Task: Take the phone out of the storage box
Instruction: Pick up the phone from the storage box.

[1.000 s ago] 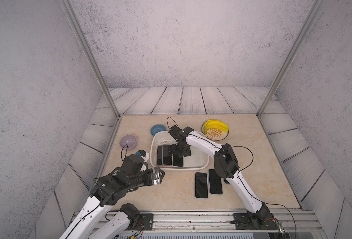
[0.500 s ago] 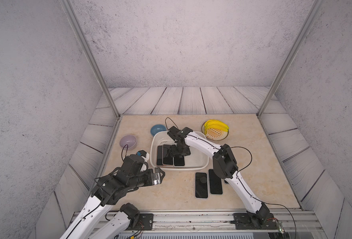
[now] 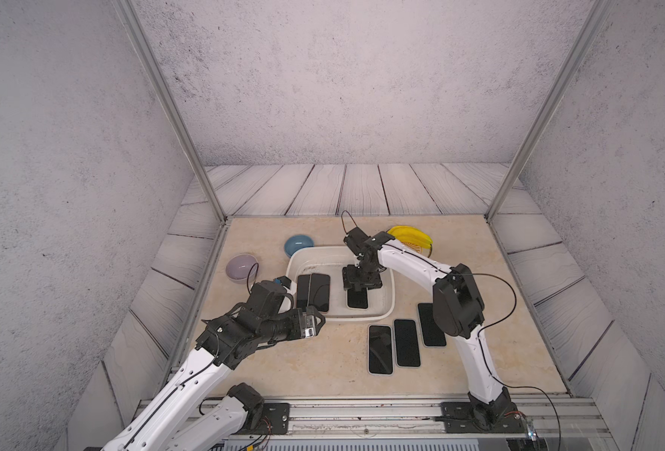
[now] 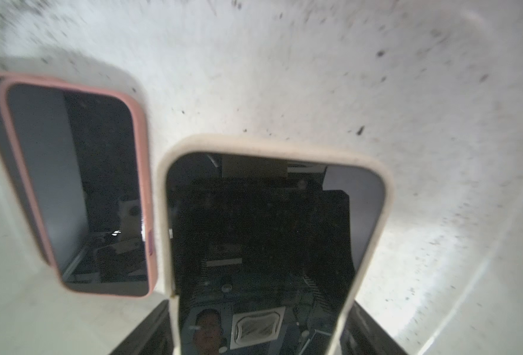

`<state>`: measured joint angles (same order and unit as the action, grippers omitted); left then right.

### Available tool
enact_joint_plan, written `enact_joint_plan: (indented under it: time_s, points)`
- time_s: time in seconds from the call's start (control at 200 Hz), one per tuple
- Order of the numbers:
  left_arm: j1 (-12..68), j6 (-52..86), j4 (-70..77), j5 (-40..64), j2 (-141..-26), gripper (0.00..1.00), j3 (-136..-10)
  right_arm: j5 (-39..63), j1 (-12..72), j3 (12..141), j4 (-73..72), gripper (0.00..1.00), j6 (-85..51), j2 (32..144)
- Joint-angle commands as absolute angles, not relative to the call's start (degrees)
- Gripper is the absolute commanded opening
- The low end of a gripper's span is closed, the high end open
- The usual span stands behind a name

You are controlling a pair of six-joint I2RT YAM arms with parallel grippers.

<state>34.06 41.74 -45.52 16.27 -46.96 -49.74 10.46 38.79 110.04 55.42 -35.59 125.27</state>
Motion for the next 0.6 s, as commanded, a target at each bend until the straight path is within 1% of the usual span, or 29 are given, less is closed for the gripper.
enact_joint_plan:
  time_s: [0.0,0.18,0.275,0.355,0.596]
  points:
    - [33.5,42.4,-38.7,20.2,-48.2,0.97,-48.9,18.5,37.2,108.3,51.1,0.78,-36.7,119.1]
    - [33.5,43.2,-30.1,25.1,-52.6,0.97,-48.6,28.1,34.2,102.6,47.6,0.78,-37.5,112.0]
    - [33.5,43.1,-26.9,27.0,-55.5,0.97,-49.2,32.5,34.0,100.3,47.1,0.78,-37.1,108.7]
    - [33.6,43.0,-25.3,27.8,-57.9,0.97,-50.2,35.6,33.9,98.6,47.4,0.76,-36.8,106.6]
    - [33.8,42.8,-23.4,28.6,-62.8,0.96,-52.3,37.0,34.0,94.0,47.7,0.76,-36.8,100.3]
